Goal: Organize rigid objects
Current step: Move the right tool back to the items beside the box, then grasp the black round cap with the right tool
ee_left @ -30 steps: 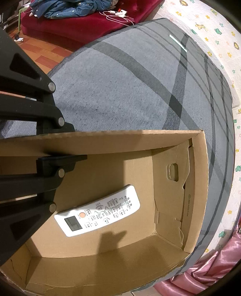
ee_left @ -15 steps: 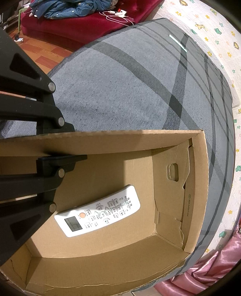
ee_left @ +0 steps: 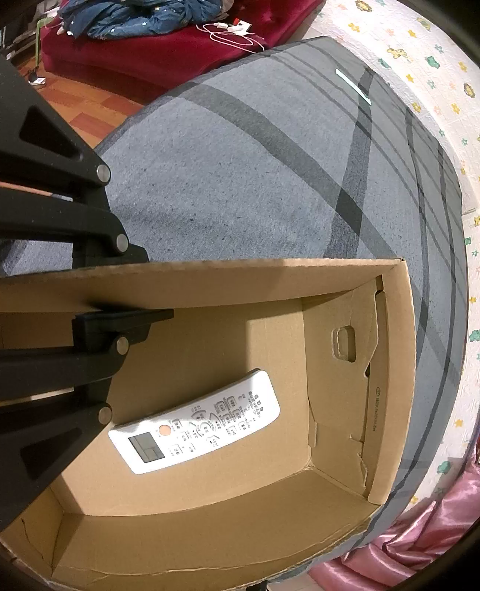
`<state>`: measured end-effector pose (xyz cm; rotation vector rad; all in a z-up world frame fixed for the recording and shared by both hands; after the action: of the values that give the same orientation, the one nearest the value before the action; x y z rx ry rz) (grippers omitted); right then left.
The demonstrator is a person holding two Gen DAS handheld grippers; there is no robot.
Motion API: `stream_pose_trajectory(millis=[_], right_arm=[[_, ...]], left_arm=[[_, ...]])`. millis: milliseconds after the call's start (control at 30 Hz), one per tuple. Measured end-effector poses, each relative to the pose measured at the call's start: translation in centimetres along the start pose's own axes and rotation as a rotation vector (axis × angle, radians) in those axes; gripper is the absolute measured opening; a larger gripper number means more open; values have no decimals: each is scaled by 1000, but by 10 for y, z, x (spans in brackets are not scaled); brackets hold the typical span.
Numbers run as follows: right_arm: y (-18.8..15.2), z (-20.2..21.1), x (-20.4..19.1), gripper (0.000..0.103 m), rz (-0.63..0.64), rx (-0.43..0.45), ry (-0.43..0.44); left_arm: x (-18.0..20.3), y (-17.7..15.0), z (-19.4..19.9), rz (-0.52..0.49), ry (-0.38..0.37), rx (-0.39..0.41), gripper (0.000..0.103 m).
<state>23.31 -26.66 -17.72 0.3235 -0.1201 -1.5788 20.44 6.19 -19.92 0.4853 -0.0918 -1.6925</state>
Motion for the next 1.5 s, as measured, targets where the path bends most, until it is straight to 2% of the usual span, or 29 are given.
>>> stream_pose_trajectory(millis=[233,333,467,533,700,1067,1133,1367,1500], right_arm=[[-5,-27,24,101,-70,-47,16],[-6,-33,29,88,-77,-60,13],[-7,-41,30,82,-81,-77,22],[-7,-44,30,70,-80,-87,22],[-7,-54,28,58,-65,-108,7],[-3,-72,31,56,-90,-146,4],[-1,-78,30,47,-90,-139,2],[-2,-78,25,45,-73,-109,-5],[0,-66,24,45,-60,-95,-6]], left_arm=[[1,0,1,0,1,0,14],[2,0,1,-2,2,0,14],[2,0,1,-4,5,-1,14],[2,0,1,-3,3,-1,14],[2,0,1,-6,7,-1,14],[2,0,1,-7,9,-2,14],[2,0,1,-6,9,-1,14],[2,1,1,-12,16,-3,14],[2,0,0,-11,16,-4,14]])
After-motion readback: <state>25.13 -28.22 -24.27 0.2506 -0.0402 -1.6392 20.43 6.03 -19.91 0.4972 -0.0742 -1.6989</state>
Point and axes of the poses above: each gripper's, at about its wrist camera, not at the fingertips, and z roughly against the way its jaws point, x to its right, y to its top, the point moved 6 cm from there along -z, roughly the way its jaws point, and after that the axes turned 11 degrees about y, right-handed, at the moved point
